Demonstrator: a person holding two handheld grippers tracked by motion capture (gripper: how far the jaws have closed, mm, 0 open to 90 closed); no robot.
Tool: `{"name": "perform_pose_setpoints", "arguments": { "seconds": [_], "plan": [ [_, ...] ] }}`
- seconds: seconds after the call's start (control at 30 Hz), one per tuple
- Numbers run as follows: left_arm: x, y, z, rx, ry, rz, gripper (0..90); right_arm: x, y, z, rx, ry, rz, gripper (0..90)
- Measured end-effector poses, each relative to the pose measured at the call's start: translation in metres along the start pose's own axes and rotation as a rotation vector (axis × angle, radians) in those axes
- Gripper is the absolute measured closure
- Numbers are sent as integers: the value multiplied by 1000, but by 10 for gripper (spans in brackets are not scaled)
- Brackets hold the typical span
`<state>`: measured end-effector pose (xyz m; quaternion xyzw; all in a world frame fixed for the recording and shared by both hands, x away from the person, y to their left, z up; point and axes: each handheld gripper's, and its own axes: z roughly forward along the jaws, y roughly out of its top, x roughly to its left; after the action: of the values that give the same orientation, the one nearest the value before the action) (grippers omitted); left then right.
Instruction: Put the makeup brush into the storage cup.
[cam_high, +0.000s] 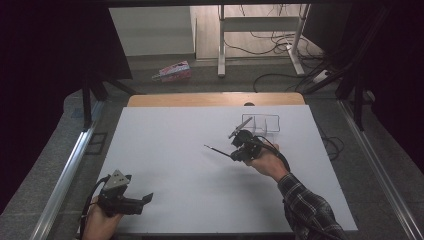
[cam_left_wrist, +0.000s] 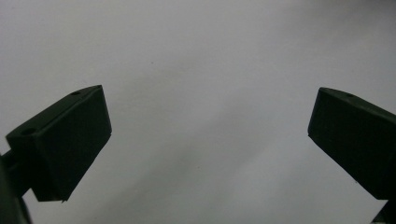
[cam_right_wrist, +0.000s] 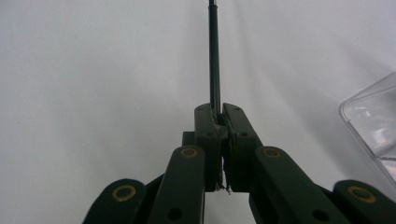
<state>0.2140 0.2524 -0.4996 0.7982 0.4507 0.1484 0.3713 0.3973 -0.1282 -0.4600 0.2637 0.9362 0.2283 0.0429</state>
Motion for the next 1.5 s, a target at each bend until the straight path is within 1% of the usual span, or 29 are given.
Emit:
{"name": "perform_pose_setpoints", "arguments": {
  "seconds": [0.03, 0.1, 0.23, 0.3, 0.37, 0.4, 0.43, 0.53, 0.57, 0.6, 0.67, 0.7, 0.73, 0.87, 0.93, 0.97, 1.03, 1.07, 1.1, 1.13, 1.17, 1.2, 1.3, 1.33, 1.37, 1.4, 1.43, 1.47, 1.5],
  "plan": [
    [0, 1, 0, -3, -8, -6, 0, 0, -5, -3, -26, 2, 2, 853],
    [0, 1, 0, -3, -18, -12, 0, 0, -5, -4, -31, 2, 0, 853],
    [0, 3, 0, -9, -37, -32, 1, 2, -14, -10, -80, 2, -1, 853],
    [-1, 5, 0, -15, -50, -40, 2, 3, -21, -17, -121, -3, 6, 853],
    [0, 6, 1, -19, -58, -44, 2, 4, -26, -20, -141, -8, 9, 853],
    [0, 6, 1, -19, -58, -44, 2, 4, -26, -20, -141, -8, 9, 853],
    [-1, 7, 1, -26, -69, -53, 2, 5, -31, -24, -174, -11, 8, 853],
    [-1, 8, 1, -35, -76, -60, 3, 6, -36, -27, -192, -16, 14, 853],
    [-1, 9, 1, -40, -79, -63, 3, 7, -38, -29, -203, -18, 13, 853],
    [-1, 11, 2, -47, -89, -68, 4, 9, -44, -32, -227, -23, 19, 853],
    [-2, 12, 2, -55, -97, -74, 5, 9, -46, -33, -233, -26, 12, 853],
    [-2, 14, 3, -65, -109, -79, 4, 11, -51, -36, -258, -34, 13, 853],
    [-2, 14, 3, -65, -109, -79, 4, 11, -51, -36, -258, -34, 13, 853],
    [-6, 22, 6, -93, -151, -93, 5, 15, -61, -44, -299, -43, 15, 853],
    [-6, 23, 7, -98, -162, -97, 8, 16, -62, -45, -303, -45, 13, 853],
    [-7, 25, 9, -102, -175, -99, 8, 16, -64, -46, -311, -45, 15, 853],
    [-10, 28, 12, -106, -197, -90, 15, 20, -71, -51, -333, -48, 26, 853],
    [-10, 28, 12, -106, -197, -90, 16, 20, -71, -51, -333, -48, 26, 853],
    [-11, 31, 14, -114, -213, -89, 18, 22, -74, -54, -351, -49, 31, 853],
    [-11, 31, 14, -114, -213, -89, 18, 22, -74, -54, -351, -49, 31, 853],
    [-12, 33, 15, -121, -228, -93, 18, 23, -76, -55, -356, -52, 28, 853],
    [-12, 36, 17, -135, -254, -100, 18, 26, -80, -58, -374, -57, 29, 853],
    [-16, 42, 21, -153, -292, -102, 18, 31, -85, -61, -396, -64, 30, 854],
    [-16, 42, 21, -153, -292, -102, 18, 33, -87, -62, -406, -67, 29, 853],
    [-20, 47, 25, -157, -314, -90, 18, 35, -89, -64, -415, -71, 30, 853],
    [-20, 47, 25, -157, -314, -90, 18, 35, -89, -64, -415, -71, 30, 853],
    [-25, 53, 28, -159, -347, -81, 18, 38, -92, -68, -445, -78, 34, 853],
    [-27, 56, 30, -159, -364, -80, 18, 40, -93, -69, -455, -79, 37, 853],
    [-27, 56, 30, -159, -364, -80, 18, 41, -94, -70, -468, -78, 39, 853]
  ]
}}
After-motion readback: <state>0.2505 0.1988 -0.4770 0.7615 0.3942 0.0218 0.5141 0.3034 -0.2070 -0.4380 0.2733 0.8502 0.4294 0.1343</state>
